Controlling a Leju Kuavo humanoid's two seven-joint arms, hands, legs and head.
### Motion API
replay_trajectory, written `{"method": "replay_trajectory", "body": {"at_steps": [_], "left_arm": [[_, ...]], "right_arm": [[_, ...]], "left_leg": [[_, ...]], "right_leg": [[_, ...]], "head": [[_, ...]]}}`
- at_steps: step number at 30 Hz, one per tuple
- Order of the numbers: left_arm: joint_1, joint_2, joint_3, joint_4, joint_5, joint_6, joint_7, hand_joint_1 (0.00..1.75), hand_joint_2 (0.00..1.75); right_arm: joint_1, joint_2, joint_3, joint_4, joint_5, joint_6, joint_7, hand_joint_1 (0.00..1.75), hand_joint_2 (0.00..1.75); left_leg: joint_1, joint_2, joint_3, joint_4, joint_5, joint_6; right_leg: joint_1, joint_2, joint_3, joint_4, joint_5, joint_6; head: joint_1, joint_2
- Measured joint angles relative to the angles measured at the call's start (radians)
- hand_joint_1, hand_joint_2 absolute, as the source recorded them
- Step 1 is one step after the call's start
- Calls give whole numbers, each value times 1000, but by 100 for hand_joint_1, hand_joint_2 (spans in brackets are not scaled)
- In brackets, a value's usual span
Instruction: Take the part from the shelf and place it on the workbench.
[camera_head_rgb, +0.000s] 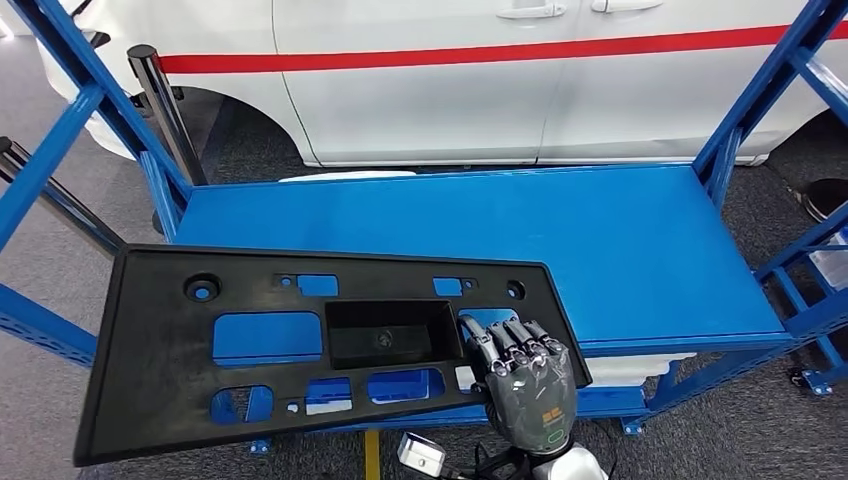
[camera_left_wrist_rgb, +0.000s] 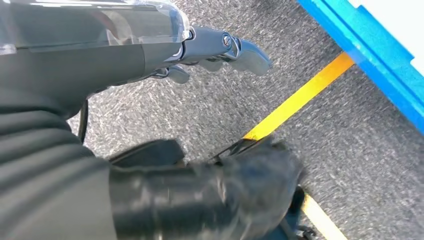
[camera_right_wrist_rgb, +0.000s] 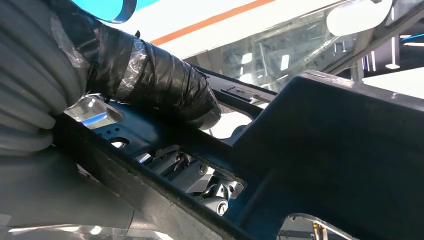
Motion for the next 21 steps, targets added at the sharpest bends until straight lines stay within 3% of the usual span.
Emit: {"method": "replay_trajectory", "body": {"at_steps": [2,6,8,10,11,12,13,15,16,18,21], "left_arm": [[-1,0,0,0,2,0,-3,0,175],[5,1,2,0,13,5,2,0,175],[6,1,4,0,17,24,21,0,175],[7,1,4,0,18,44,38,0,175],[8,1,4,0,16,50,43,0,175],[9,1,4,0,15,53,46,0,175],[9,1,4,0,14,56,47,0,175],[9,0,3,0,13,63,48,0,175],[8,0,3,0,13,69,48,0,175],[8,0,3,0,12,80,51,0,175],[8,0,2,0,9,94,61,0,175]], "right_arm": [[1,3,10,-3,0,0,5,175,175],[3,4,18,-4,-9,-1,8,175,175],[4,4,19,-2,-22,-1,7,175,175],[7,4,19,1,-33,-1,4,175,175],[9,4,19,4,-37,-1,2,175,175],[11,4,19,6,-39,-1,2,175,175],[12,4,19,8,-41,-1,1,175,175],[12,4,19,9,-47,-1,-1,175,175],[12,5,19,9,-50,-1,-4,175,175],[13,6,18,10,-60,-1,-9,175,175],[14,9,18,13,-73,-1,-17,175,175]], "left_leg": [[-4,-1,41,-86,23,7],[-2,0,48,-110,29,26],[1,2,50,-117,35,38],[0,3,48,-116,35,42],[-1,3,47,-116,35,43],[-2,3,47,-114,34,43],[-2,2,47,-112,33,43],[-3,0,47,-105,29,40],[-5,-1,45,-100,26,36],[-9,-1,41,-96,24,28],[-8,-1,39,-91,19,14]], "right_leg": [[3,0,0,0,0,8],[3,0,-3,9,-8,28],[2,0,-37,88,-61,34],[2,0,-97,219,-124,36],[1,0,-118,263,-135,37],[1,0,-122,273,-127,37],[1,0,-107,243,-100,35],[3,0,-41,113,-35,29],[4,0,-15,55,-16,26],[7,1,4,8,-12,21],[6,2,5,-1,-5,8]], "head": [[0,0],[1,0],[1,0],[1,0],[2,0],[1,0],[2,0],[2,0],[1,0],[1,0],[1,0]]}}
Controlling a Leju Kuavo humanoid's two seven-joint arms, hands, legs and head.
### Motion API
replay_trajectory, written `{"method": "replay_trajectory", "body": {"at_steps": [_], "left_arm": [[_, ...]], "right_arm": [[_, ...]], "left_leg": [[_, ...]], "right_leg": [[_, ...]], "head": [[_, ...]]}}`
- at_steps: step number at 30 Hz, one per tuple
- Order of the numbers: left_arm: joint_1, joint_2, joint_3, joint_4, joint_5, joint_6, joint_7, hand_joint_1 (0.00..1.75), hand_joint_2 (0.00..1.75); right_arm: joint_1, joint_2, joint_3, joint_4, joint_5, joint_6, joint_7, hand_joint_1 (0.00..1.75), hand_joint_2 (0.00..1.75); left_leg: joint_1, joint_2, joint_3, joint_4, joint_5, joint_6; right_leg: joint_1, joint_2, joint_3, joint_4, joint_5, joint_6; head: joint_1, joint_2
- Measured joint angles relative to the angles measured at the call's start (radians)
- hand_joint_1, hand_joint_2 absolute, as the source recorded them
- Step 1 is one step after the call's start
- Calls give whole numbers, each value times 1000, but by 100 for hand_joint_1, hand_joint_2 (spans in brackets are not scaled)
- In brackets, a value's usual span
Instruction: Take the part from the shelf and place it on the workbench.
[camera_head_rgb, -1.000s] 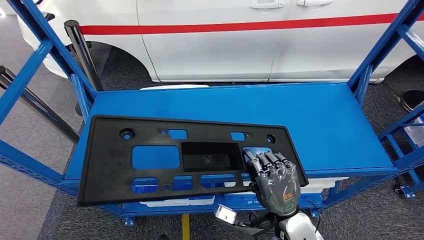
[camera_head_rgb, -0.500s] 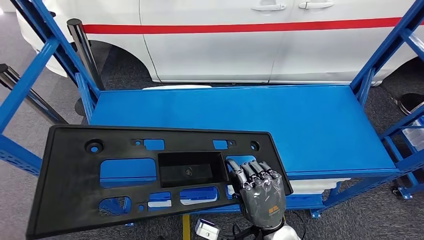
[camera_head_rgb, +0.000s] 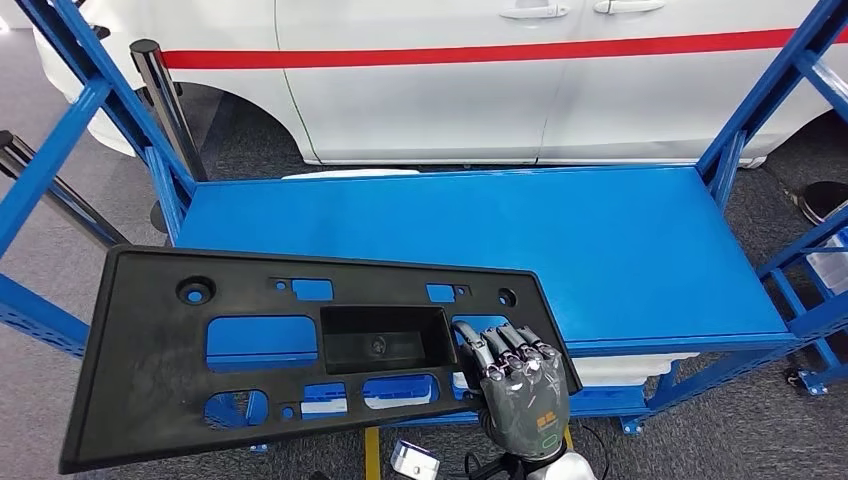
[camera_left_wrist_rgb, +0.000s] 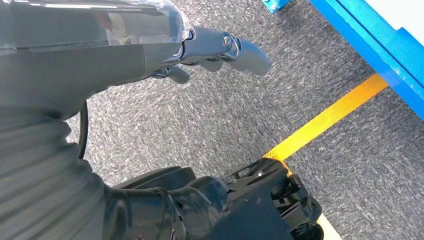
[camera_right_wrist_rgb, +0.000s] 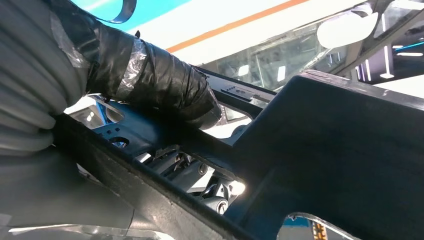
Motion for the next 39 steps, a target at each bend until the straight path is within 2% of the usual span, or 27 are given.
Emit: {"method": "replay_trajectory", "body": {"at_steps": [2,4,5,6,7,8,10,11,12,15,17,20,21,22,23,25,26,27,30,31,32,33,35,36,37,38,39], "left_arm": [[0,0,-1,0,-1,4,4,0,175],[0,0,-2,0,-3,8,8,0,175],[1,0,-3,0,-3,9,9,0,175],[2,0,-3,0,-3,11,10,0,175],[3,0,-4,0,-3,12,11,0,175],[3,0,-4,0,-4,12,11,0,175],[2,0,-4,0,-5,13,11,0,175],[2,0,-4,0,-5,13,12,0,175],[1,0,-5,0,-6,13,13,0,175],[3,0,-6,0,-6,13,15,0,175],[2,0,-6,0,-6,13,16,0,175],[1,-1,-6,0,-6,13,15,0,175],[1,-1,-6,0,-6,13,15,0,175],[2,-1,-6,0,-6,13,15,0,175],[2,-1,-6,0,-6,13,15,0,175],[1,-2,-7,0,-6,13,15,0,175],[1,-2,-7,0,-6,13,15,0,175],[1,-2,-7,0,-6,13,15,0,175],[0,-2,-7,0,-6,13,15,0,175],[0,-2,-7,0,-7,13,15,0,175],[0,-1,-7,0,-7,13,15,0,175],[0,-1,-7,0,-7,13,15,0,175],[1,-1,-7,0,-7,13,15,0,175],[2,-1,-8,0,-7,13,15,0,175],[2,-1,-8,0,-7,13,15,0,175],[3,-1,-8,0,-7,13,15,0,175],[2,-1,-8,0,-8,13,15,0,175]], "right_arm": [[0,4,-1,1,-6,0,-4,175,175],[0,8,-1,4,-12,0,-8,175,175],[0,9,-2,6,-15,0,-10,175,175],[0,9,-2,9,-18,0,-12,175,175],[0,9,-3,12,-20,0,-14,175,175],[1,10,-3,14,-22,0,-16,175,175],[0,12,-4,16,-25,0,-18,175,175],[0,13,-4,17,-27,0,-19,175,175],[0,15,-5,18,-29,0,-20,175,175],[0,17,-5,19,-36,0,-26,175,175],[0,17,-6,20,-39,0,-33,175,175],[0,17,-8,24,-44,0,-38,175,175],[0,17,-9,26,-46,0,-40,175,175],[0,17,-10,29,-48,0,-41,175,175],[0,17,-10,30,-50,0,-43,175,175],[-2,17,-10,32,-53,0,-48,175,175],[-3,17,-10,33,-54,0,-50,175,175],[-3,18,-10,33,-54,0,-51,175,175],[-4,20,-11,34,-57,0,-54,175,175],[-4,22,-12,34,-57,0,-54,175,175],[-4,24,-12,34,-58,0,-54,175,175],[-4,26,-13,34,-58,0,-54,175,175],[-4,29,-14,36,-60,0,-56,175,175],[-3,30,-14,37,-61,0,-56,175,175],[-3,30,-14,39,-62,0,-57,175,175],[-3,31,-14,41,-63,0,-58,175,175],[-3,32,-15,42,-64,0,-59,175,175]], "left_leg": [[3,1,-23,57,-41,-12],[8,1,-74,177,-105,-22],[10,1,-99,234,-126,-25],[11,2,-113,265,-132,-27],[12,2,-109,260,-116,-27],[12,2,-87,216,-85,-25],[10,1,-21,76,-20,-18],[8,0,2,24,-3,-14],[6,0,13,-4,3,-10],[5,1,10,-16,9,3],[9,3,9,-25,20,18],[8,6,-3,-26,30,30],[7,7,-9,-24,32,31],[7,7,-13,-20,33,31],[6,7,-17,-16,34,30],[5,6,-23,-7,34,27],[3,5,-26,-3,35,24],[1,5,-29,0,37,18],[1,5,-36,1,43,-1],[3,4,-40,8,35,-7],[4,4,-49,31,14,-14],[7,4,-66,76,-20,-20],[11,4,-113,204,-96,-31],[12,4,-128,255,-117,-34],[13,4,-128,273,-120,-36],[14,5,-107,250,-104,-36],[14,5,-68,192,-75,-35]], "right_leg": [[-5,-3,3,-7,5,-10],[-5,-5,1,-7,7,-14],[-5,-5,1,-7,7,-14],[-4,-6,0,-6,7,-14],[-4,-6,1,-6,7,-14],[-4,-5,2,-5,7,-14],[-3,-4,3,-5,7,-11],[-1,-3,1,-4,8,-8],[0,-3,-1,-3,10,-4],[0,-2,-6,-3,13,12],[-1,-2,-20,33,-20,21],[-3,-2,-93,211,-125,27],[-4,-2,-109,258,-142,29],[-4,-2,-106,265,-136,29],[-4,-2,-83,233,-114,28],[-3,-2,-4,99,-58,23],[-1,-2,25,44,-42,19],[1,-1,40,10,-35,15],[2,-1,36,-5,-25,0],[0,-2,34,-8,-19,-6],[-2,-4,31,-10,-14,-13],[-4,-6,27,-12,-9,-17],[-4,-8,15,-11,-1,-22],[-3,-9,8,-10,3,-21],[-3,-10,3,-8,5,-21],[-4,-10,-1,-6,8,-19],[-4,-9,-3,-5,9,-18]], "head": [[-2,0],[-3,0],[-3,0],[-3,0],[-3,0],[-3,0],[-3,0],[-3,0],[-3,0],[-2,0],[-2,0],[-1,0],[-1,0],[-1,0],[-1,0],[-1,0],[-1,0],[-2,0],[-2,0],[-2,0],[-3,0],[-3,0],[-4,0],[-4,0],[-4,0],[-4,0],[-4,0]]}}
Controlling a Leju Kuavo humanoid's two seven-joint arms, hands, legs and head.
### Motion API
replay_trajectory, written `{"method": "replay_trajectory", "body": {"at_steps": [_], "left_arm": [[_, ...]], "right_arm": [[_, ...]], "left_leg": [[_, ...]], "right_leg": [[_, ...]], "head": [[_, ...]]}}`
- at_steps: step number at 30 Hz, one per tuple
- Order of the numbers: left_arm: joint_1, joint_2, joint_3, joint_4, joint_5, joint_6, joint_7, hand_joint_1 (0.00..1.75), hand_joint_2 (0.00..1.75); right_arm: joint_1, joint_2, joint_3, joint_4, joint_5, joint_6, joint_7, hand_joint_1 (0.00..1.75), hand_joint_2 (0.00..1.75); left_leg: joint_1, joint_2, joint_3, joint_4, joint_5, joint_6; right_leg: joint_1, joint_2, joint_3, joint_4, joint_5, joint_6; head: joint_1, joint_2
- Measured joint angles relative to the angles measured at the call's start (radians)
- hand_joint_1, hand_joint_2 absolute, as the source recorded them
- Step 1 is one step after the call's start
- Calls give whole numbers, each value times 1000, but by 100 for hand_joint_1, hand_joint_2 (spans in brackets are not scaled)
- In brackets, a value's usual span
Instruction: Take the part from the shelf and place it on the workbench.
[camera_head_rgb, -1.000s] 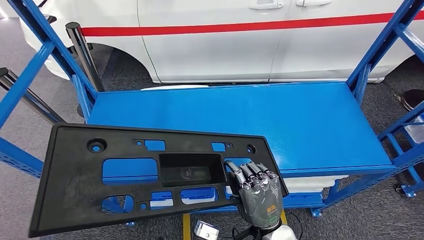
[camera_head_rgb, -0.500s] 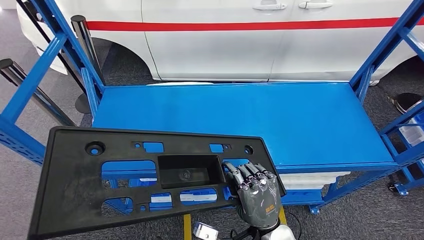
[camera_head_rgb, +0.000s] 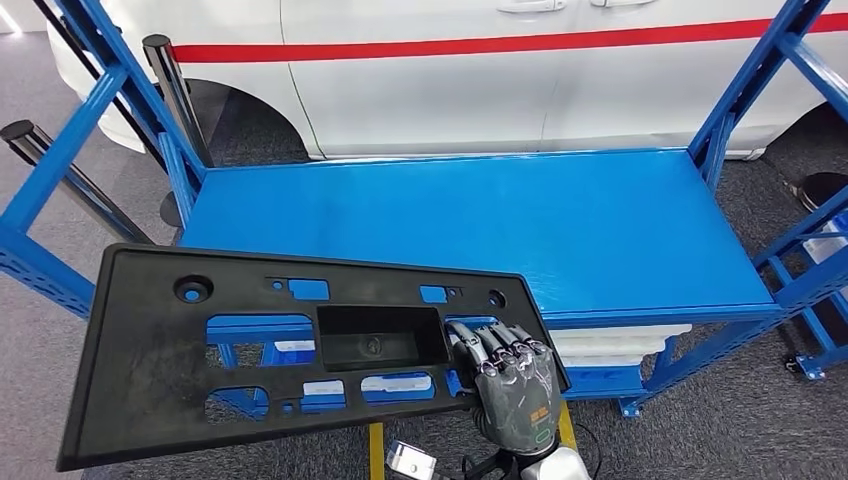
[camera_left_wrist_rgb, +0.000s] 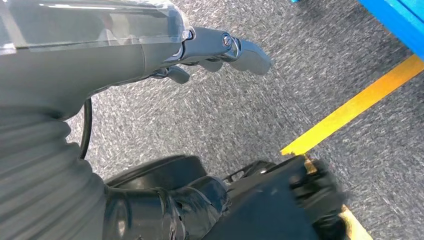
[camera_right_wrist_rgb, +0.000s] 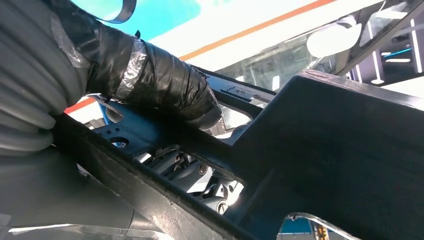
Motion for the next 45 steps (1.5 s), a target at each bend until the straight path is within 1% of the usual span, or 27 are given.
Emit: {"method": "replay_trajectory", "body": {"at_steps": [2,3,7,8,10,12,13,14,15,17,19,21,23,25,27,28,29,30,33,34,37,39,40,42,43,44,45], "left_arm": [[-1,0,0,0,0,0,0,0,175],[-2,0,0,0,-1,0,-1,0,175],[1,0,-2,0,-1,0,-1,0,175],[1,0,-2,0,-1,0,-1,0,175],[-1,0,-3,0,-1,0,-1,0,175],[0,1,-3,0,-1,0,-1,0,175],[0,1,-3,0,-1,0,-1,0,175],[1,1,-3,0,-1,0,-1,0,175],[1,1,-3,0,0,0,-1,0,175],[1,1,-3,0,0,0,-1,0,175],[0,1,-3,0,0,0,-1,0,175],[0,1,-3,0,0,0,-1,0,175],[0,2,-3,0,1,0,-1,0,175],[1,2,-3,0,2,0,-1,0,175],[1,2,-3,0,2,0,-1,0,175],[2,2,-3,0,2,0,-1,0,175],[3,2,-3,0,2,0,-1,0,175],[3,2,-3,0,2,0,-1,0,175],[1,3,-3,0,4,0,-1,0,175],[1,3,-3,0,5,0,-1,0,175],[4,3,-3,0,8,0,-2,0,175],[4,4,-3,0,9,0,-3,0,175],[4,4,-3,0,10,1,-3,0,175],[4,4,-3,0,11,1,-4,0,175],[5,4,-3,0,11,1,-4,0,175],[6,4,-3,0,11,1,-4,0,175],[6,5,-3,0,11,1,-4,0,175]], "right_arm": [[0,2,-1,1,-2,0,-2,175,175],[0,4,-1,1,-4,0,-3,175,175],[0,5,-2,2,-9,0,-7,175,175],[0,5,-2,2,-11,0,-7,175,175],[0,5,-2,3,-13,0,-8,175,175],[1,5,-2,6,-14,0,-8,175,175],[1,4,-2,9,-16,0,-8,175,175],[1,4,-2,11,-17,0,-9,175,175],[1,4,-2,13,-19,0,-9,175,175],[0,4,-2,14,-22,0,-10,175,175],[-1,4,-2,14,-24,0,-12,175,175],[-1,4,-2,15,-25,0,-12,175,175],[-1,5,-2,16,-27,0,-12,175,175],[-2,7,-2,17,-30,0,-13,175,175],[-1,9,-2,19,-31,0,-13,175,175],[-1,9,-2,20,-31,0,-13,175,175],[-1,9,-2,21,-31,0,-13,175,175],[-1,9,-2,23,-32,0,-13,175,175],[-1,10,-2,25,-37,0,-14,175,175],[-2,10,-2,25,-41,0,-15,175,175],[-2,10,-1,25,-49,0,-18,175,175],[-2,10,-1,25,-53,0,-20,175,175],[-2,10,-1,25,-56,0,-21,175,175],[-1,10,-1,25,-60,0,-23,175,175],[0,10,-1,26,-62,0,-24,175,175],[0,10,-1,27,-64,0,-25,175,175],[0,10,-1,29,-66,0,-26,175,175]], "left_leg": [[-2,-1,81,-141,43,7],[-4,-1,104,-185,52,12],[-6,-1,106,-212,67,38],[-4,1,103,-217,74,47],[-4,4,94,-221,86,61],[-7,5,79,-216,92,66],[-9,6,71,-212,95,66],[-10,6,64,-208,96,66],[-10,6,59,-203,97,65],[-13,5,51,-193,99,61],[-16,5,45,-189,103,52],[-17,5,42,-190,111,39],[-15,3,33,-174,96,28],[-11,1,2,-94,32,18],[-5,1,-39,23,-36,9],[-3,1,-46,57,-50,5],[-1,1,-38,61,-47,3],[0,1,-13,29,-28,1],[0,1,99,-160,36,7],[-2,0,116,-195,43,11],[-7,-2,111,-208,53,27],[-4,1,107,-216,68,45],[-3,3,102,-220,75,53],[-5,5,88,-218,86,62],[-6,6,79,-216,90,63],[-7,6,71,-213,93,63],[-8,6,64,-209,96,62]], "right_leg": [[1,0,-4,4,3,6],[3,0,-7,5,6,11],[4,2,-16,8,12,35],[3,3,-24,25,-5,39],[1,5,-60,117,-72,44],[0,6,-106,238,-135,47],[0,6,-113,267,-142,48],[0,6,-102,258,-130,47],[0,6,-71,213,-104,44],[3,6,7,80,-57,36],[9,6,39,12,-43,28],[10,7,35,6,-36,20],[4,5,31,-1,-24,7],[0,1,21,-6,-12,-3],[1,0,7,-4,-2,-6],[1,-1,0,-3,2,-5],[1,-1,-7,-1,5,-4],[0,-1,-13,2,8,-2],[0,-1,-24,11,15,8],[1,0,-26,12,18,13],[2,1,-30,8,30,33],[1,3,-40,29,9,41],[0,5,-56,65,-22,44],[-1,6,-103,190,-102,47],[-1,6,-122,247,-129,48],[-1,6,-127,277,-138,49],[-1,6,-112,268,-129,47]], "head": [[0,0],[0,0],[1,0],[1,0],[2,0],[2,0],[2,0],[2,0],[2,0],[2,0],[2,0],[1,0],[1,0],[-1,0],[-2,0],[-2,0],[-2,0],[-2,0],[-2,0],[-2,0],[-1,0],[-1,0],[-1,0],[0,0],[0,0],[0,0],[0,0]]}}
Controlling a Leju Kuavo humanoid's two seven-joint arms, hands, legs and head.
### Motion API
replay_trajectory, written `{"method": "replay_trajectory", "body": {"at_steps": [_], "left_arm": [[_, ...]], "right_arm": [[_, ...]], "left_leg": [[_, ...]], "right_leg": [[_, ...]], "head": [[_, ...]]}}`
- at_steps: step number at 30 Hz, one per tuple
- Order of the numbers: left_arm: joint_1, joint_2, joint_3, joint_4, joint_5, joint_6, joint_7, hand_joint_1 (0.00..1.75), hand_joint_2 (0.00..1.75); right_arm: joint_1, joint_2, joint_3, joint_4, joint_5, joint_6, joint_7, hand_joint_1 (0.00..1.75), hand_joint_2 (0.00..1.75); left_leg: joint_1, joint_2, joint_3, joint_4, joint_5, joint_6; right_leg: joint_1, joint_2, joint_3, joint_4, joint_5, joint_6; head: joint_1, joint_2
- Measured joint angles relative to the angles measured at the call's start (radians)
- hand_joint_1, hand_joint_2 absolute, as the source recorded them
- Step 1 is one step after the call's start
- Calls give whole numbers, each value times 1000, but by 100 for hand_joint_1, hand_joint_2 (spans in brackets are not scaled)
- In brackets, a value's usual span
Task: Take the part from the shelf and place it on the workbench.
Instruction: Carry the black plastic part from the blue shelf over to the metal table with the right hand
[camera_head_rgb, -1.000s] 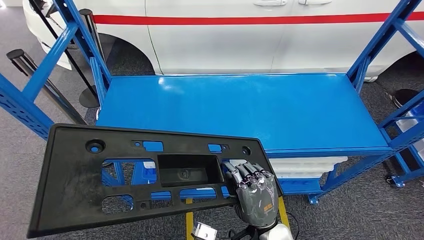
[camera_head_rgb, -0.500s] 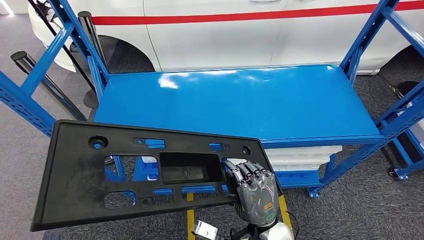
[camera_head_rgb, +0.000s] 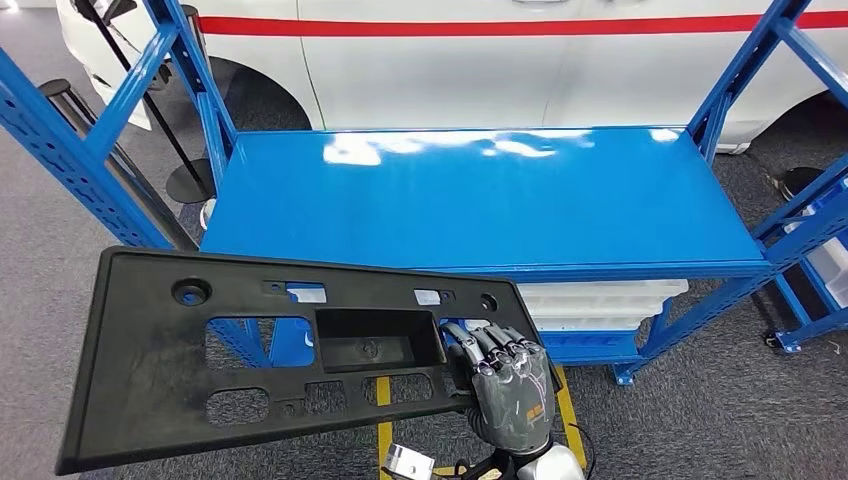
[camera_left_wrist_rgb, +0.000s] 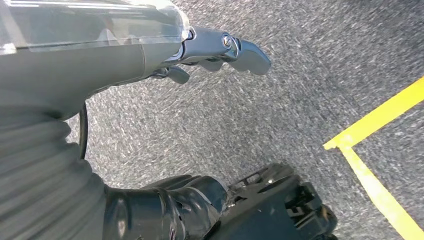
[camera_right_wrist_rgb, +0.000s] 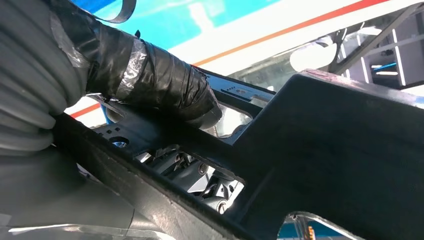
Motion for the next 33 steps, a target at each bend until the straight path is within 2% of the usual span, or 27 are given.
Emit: {"method": "replay_trajectory", "body": {"at_steps": [1,3,4,5,7,9,11,13,14,15,16,18,19,20,23,24,25,27,28,29,30,31,33], "left_arm": [[0,0,0,0,0,0,0,0,175],[0,0,0,0,2,1,0,0,175],[0,1,0,0,2,1,0,0,175],[0,1,0,0,3,2,-1,0,175],[0,1,0,0,6,2,-1,0,175],[0,2,0,0,8,3,-1,0,175],[0,2,0,0,10,4,-1,0,175],[1,2,0,0,11,5,-2,0,175],[2,2,0,0,11,5,-2,0,175],[2,2,0,0,11,5,-3,0,175],[3,3,0,0,12,5,-3,0,175],[2,4,0,0,13,5,-5,0,175],[1,4,0,0,14,6,-6,0,175],[0,5,0,0,14,6,-7,0,175],[3,5,0,0,17,7,-8,0,175],[3,6,0,0,18,8,-8,0,175],[2,6,0,0,19,8,-8,0,175],[1,6,0,0,19,8,-8,0,175],[2,6,-1,0,20,8,-8,0,175],[2,6,-1,0,20,8,-8,0,175],[2,6,-1,0,20,8,-9,0,175],[3,7,-1,0,20,8,-9,0,175],[2,6,-1,0,20,8,-10,0,175]], "right_arm": [[0,0,0,1,-1,0,-1,175,175],[-1,0,0,1,-2,0,-2,175,175],[-2,0,0,1,-3,0,-3,175,175],[-3,0,0,1,-3,0,-4,175,175],[-3,0,0,1,-5,0,-5,175,175],[-3,1,0,1,-6,0,-6,175,175],[-3,3,0,2,-5,0,-8,175,175],[-3,4,0,4,-4,0,-7,175,175],[-3,4,0,6,-5,0,-7,175,175],[-3,4,0,9,-8,0,-6,175,175],[-3,4,1,11,-13,0,-5,175,175],[-4,4,3,15,-25,0,-2,175,175],[-6,3,4,15,-31,0,-1,175,175],[-7,3,6,16,-36,0,-1,175,175],[-9,3,9,16,-49,0,-3,175,175],[-10,2,9,16,-52,0,-4,175,175],[-10,2,9,16,-54,0,-4,175,175],[-10,0,9,17,-56,0,-5,175,175],[-10,-1,9,18,-56,0,-7,175,175],[-10,-3,9,19,-57,0,-10,175,175],[-10,-4,9,21,-60,0,-14,175,175],[-10,-6,10,22,-64,0,-17,175,175],[-10,-10,12,23,-77,0,-22,175,175]], "left_leg": [[0,0,-5,4,2,-1],[-3,-1,-12,12,4,-6],[-4,-1,-15,15,6,-10],[-6,-1,-18,17,8,-15],[-6,-1,-21,15,15,-28],[-4,-3,-31,33,-2,-39],[-1,-4,-66,119,-67,-49],[2,-4,-110,244,-136,-56],[3,-4,-119,280,-149,-58],[3,-4,-109,279,-142,-58],[4,-4,-79,238,-118,-57],[3,-4,7,94,-64,-50],[1,-5,37,39,-50,-46],[-2,-6,51,8,-45,-41],[-2,-6,47,-4,-35,-25],[1,-4,45,-8,-28,-18],[3,-3,42,-13,-21,-10],[3,-1,31,-14,-12,-1],[2,0,25,-13,-8,1],[1,0,18,-11,-5,2],[1,1,12,-8,-3,2],[1,0,7,-3,-2,1],[0,0,-1,6,-1,-2]], "right_leg": [[0,0,35,-48,24,-3],[3,0,119,-186,69,-11],[5,0,145,-234,80,-15],[8,1,156,-259,83,-18],[10,2,152,-265,89,-26],[5,-1,148,-273,101,-39],[1,-5,140,-279,113,-49],[2,-6,127,-276,121,-51],[2,-7,121,-274,124,-50],[2,-7,115,-271,126,-49],[2,-7,111,-269,128,-48],[3,-7,106,-264,131,-44],[4,-7,103,-262,133,-41],[5,-7,100,-260,136,-36],[6,-6,95,-261,144,-16],[6,-5,91,-252,134,-11],[6,-3,80,-227,110,-7],[4,-2,37,-120,37,-2],[3,-1,14,-58,5,0],[2,-1,0,-16,-10,1],[1,-1,3,-6,-7,2],[0,-1,25,-35,13,1],[0,-1,102,-160,65,-5]], "head": [[0,0],[0,0],[0,0],[0,0],[0,0],[-1,0],[-2,0],[-3,0],[-3,0],[-3,0],[-3,0],[-3,0],[-3,0],[-3,0],[-3,0],[-2,0],[-2,0],[-1,0],[-1,0],[-1,0],[-1,0],[-1,0],[-1,0]]}}
